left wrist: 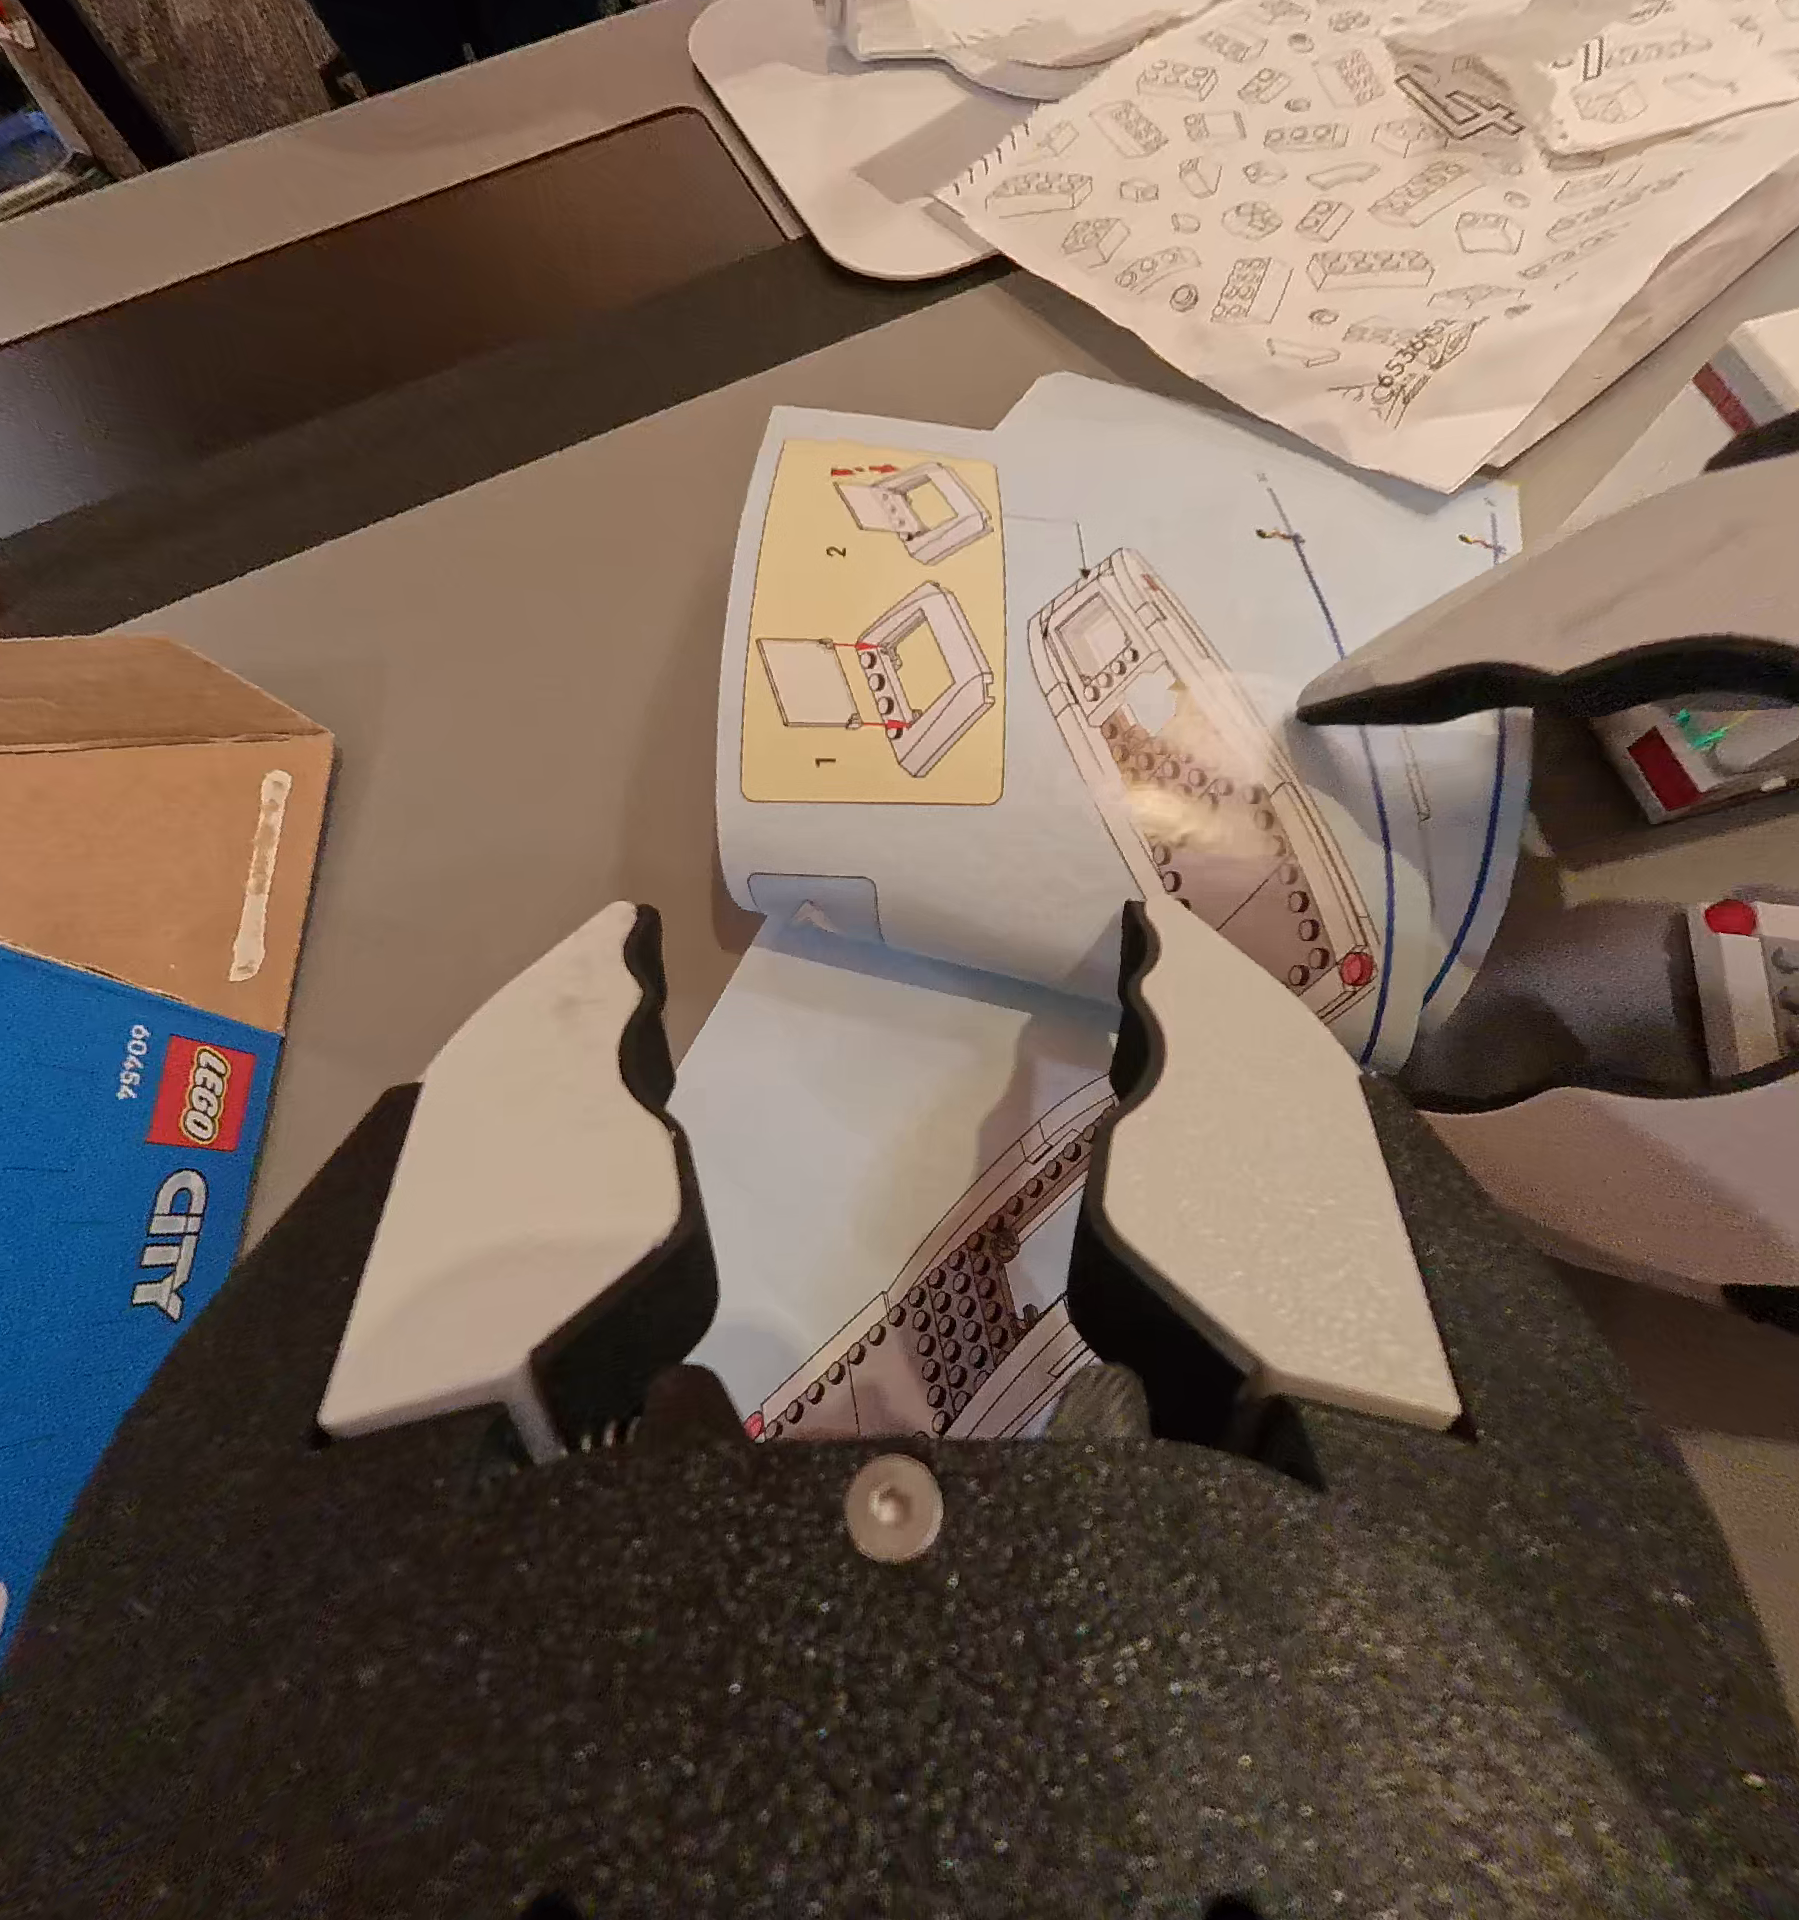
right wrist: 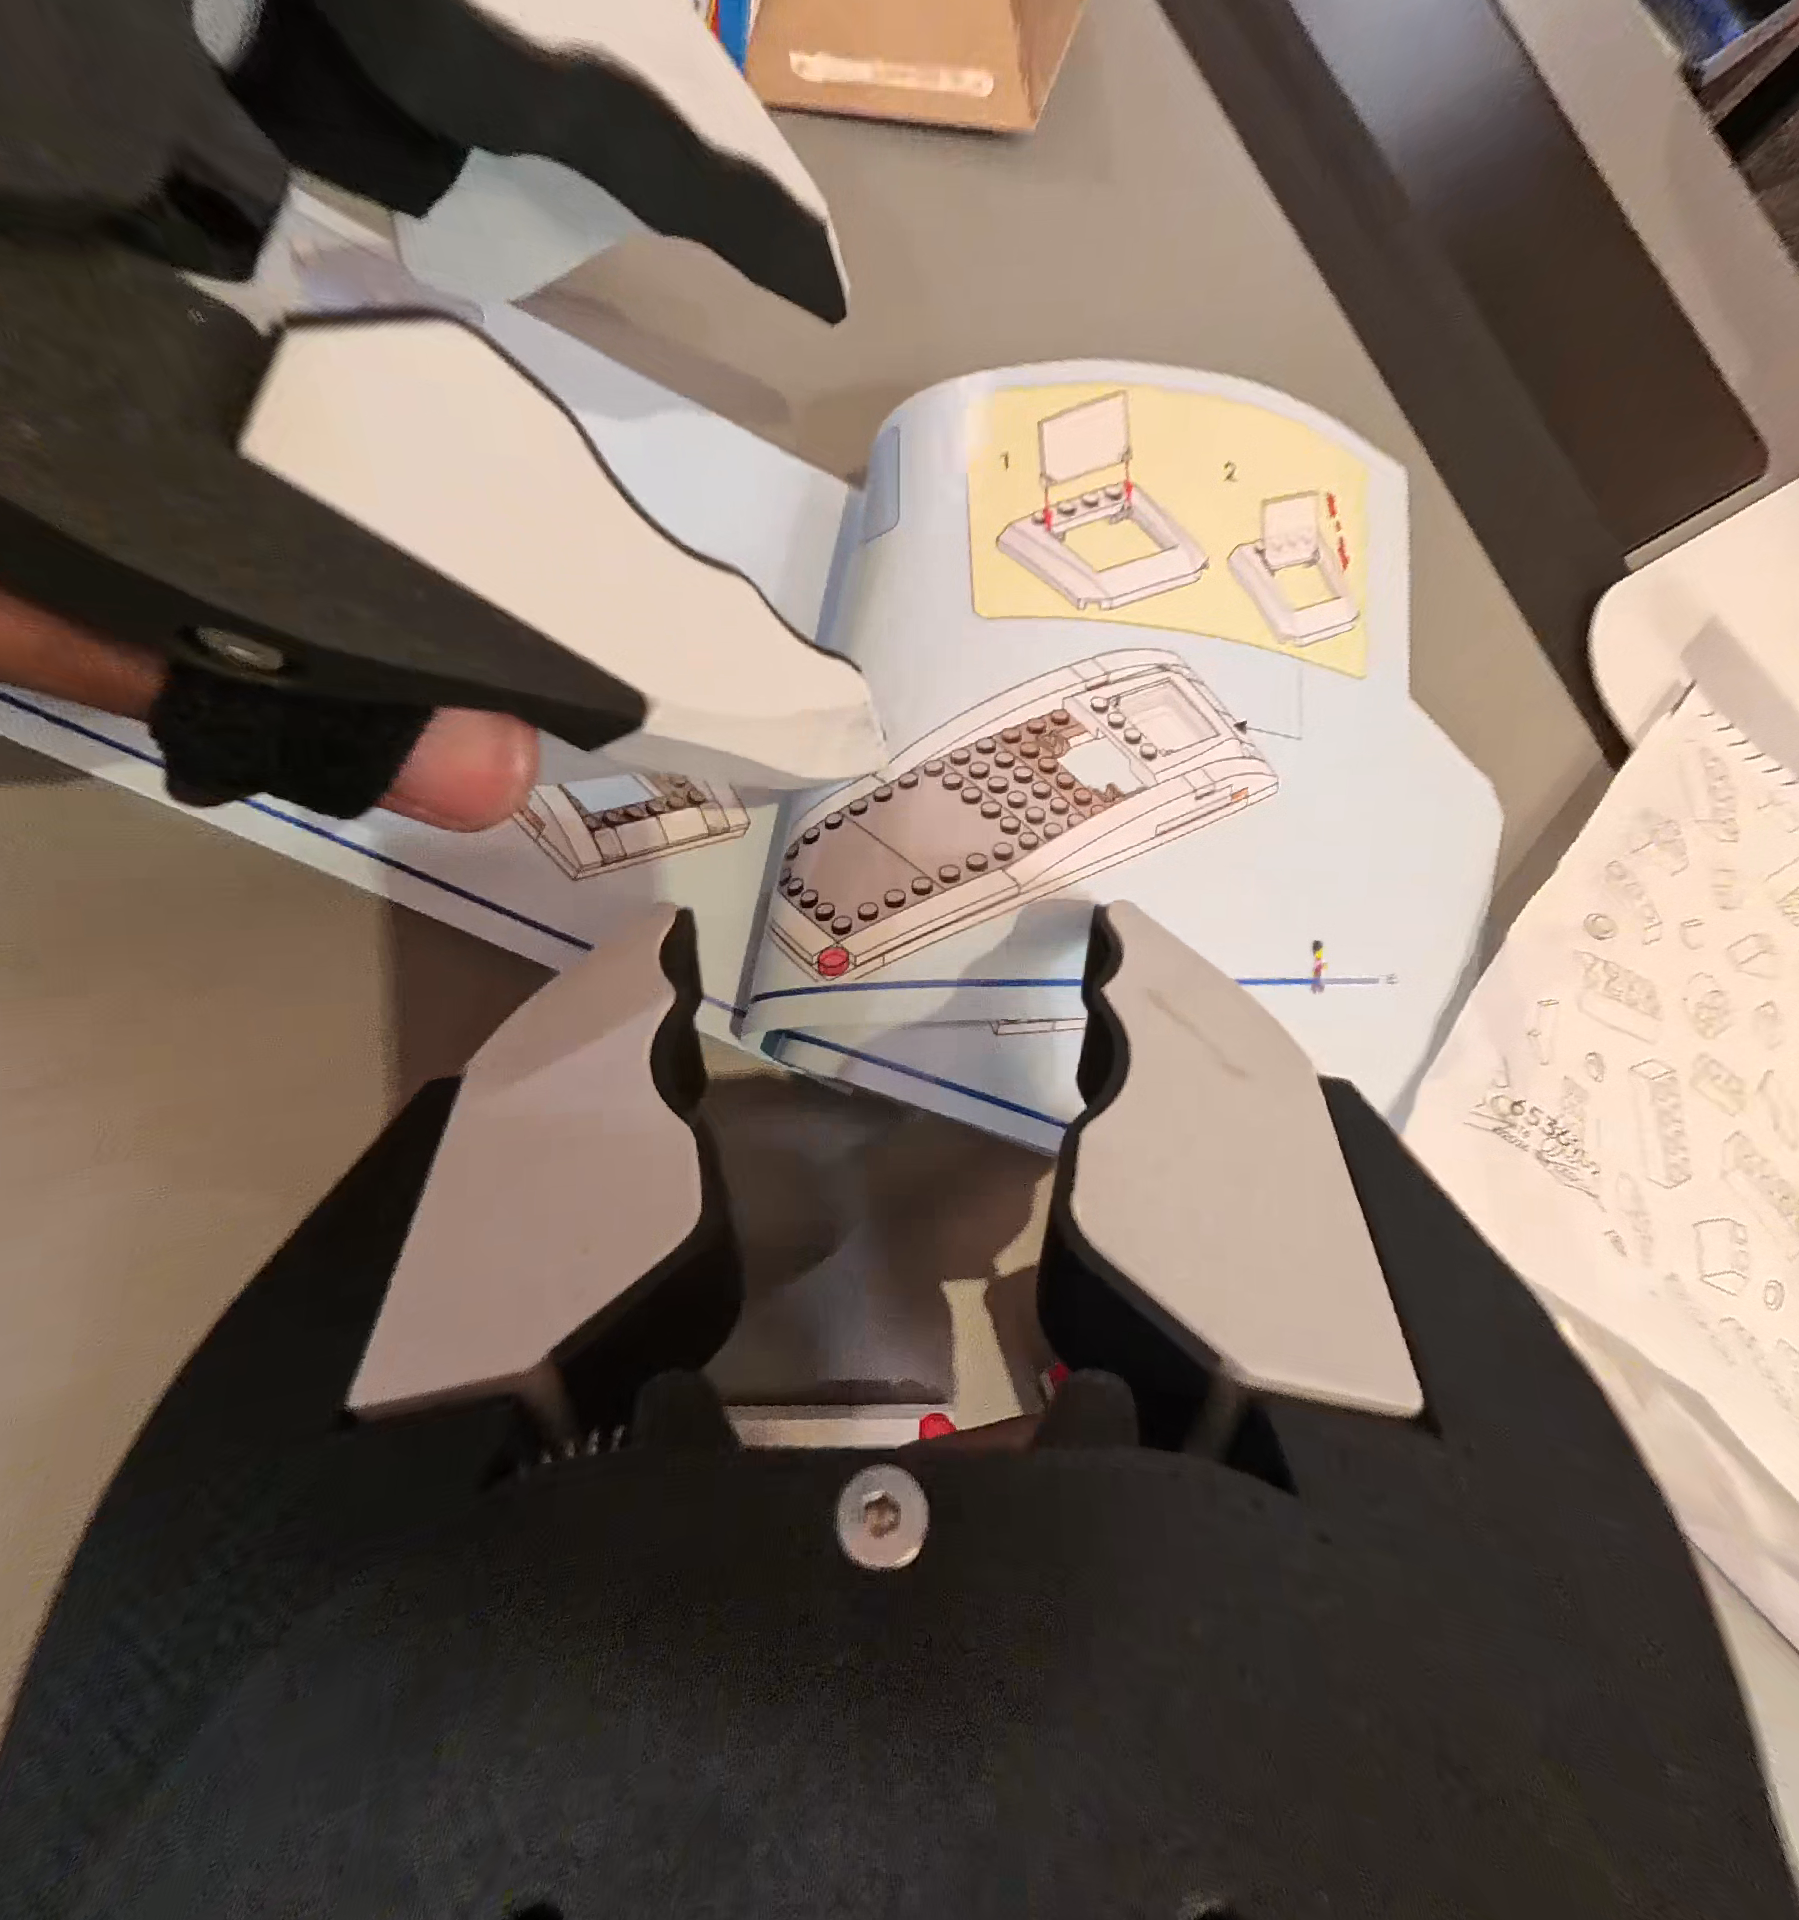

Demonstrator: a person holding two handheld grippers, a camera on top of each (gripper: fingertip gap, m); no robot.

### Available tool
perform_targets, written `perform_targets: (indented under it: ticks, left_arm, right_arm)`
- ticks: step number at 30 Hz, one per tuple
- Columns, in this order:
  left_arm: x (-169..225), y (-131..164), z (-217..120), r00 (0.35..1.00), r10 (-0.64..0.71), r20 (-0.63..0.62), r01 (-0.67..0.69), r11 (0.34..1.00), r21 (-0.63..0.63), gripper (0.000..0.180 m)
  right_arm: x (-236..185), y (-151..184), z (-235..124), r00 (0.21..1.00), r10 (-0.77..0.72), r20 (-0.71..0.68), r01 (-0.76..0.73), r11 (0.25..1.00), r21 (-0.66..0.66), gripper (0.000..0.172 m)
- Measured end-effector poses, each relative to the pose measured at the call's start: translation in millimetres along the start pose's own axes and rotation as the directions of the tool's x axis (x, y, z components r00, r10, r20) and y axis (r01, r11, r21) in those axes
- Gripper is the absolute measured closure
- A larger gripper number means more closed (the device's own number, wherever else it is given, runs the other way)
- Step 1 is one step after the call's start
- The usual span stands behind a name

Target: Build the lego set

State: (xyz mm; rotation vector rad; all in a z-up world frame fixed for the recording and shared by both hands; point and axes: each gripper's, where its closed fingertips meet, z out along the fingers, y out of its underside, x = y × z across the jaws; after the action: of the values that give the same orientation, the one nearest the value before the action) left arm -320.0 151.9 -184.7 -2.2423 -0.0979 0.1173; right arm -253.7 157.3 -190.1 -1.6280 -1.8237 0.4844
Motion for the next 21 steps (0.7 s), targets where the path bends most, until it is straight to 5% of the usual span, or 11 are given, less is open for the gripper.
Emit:
perform_targets:
  ticks: [14, 21]
  left_arm:
    - [-24.7, -10.0, -17.1, 0.999, -0.031, 0.022, 0.03, 0.999, 0.039, 0.097]
    - [-31.2, -5.0, -25.8, 0.997, 0.077, -0.009, -0.077, 0.997, -0.001, 0.099]
  right_arm:
    - [-34.7, -5.6, 1.0, 0.993, -0.119, 0.014, 0.119, 0.993, -0.011, 0.105]
    - [-57.0, -7.8, 2.4, 0.975, -0.22, -0.018, 0.22, 0.975, -0.022, 0.106]
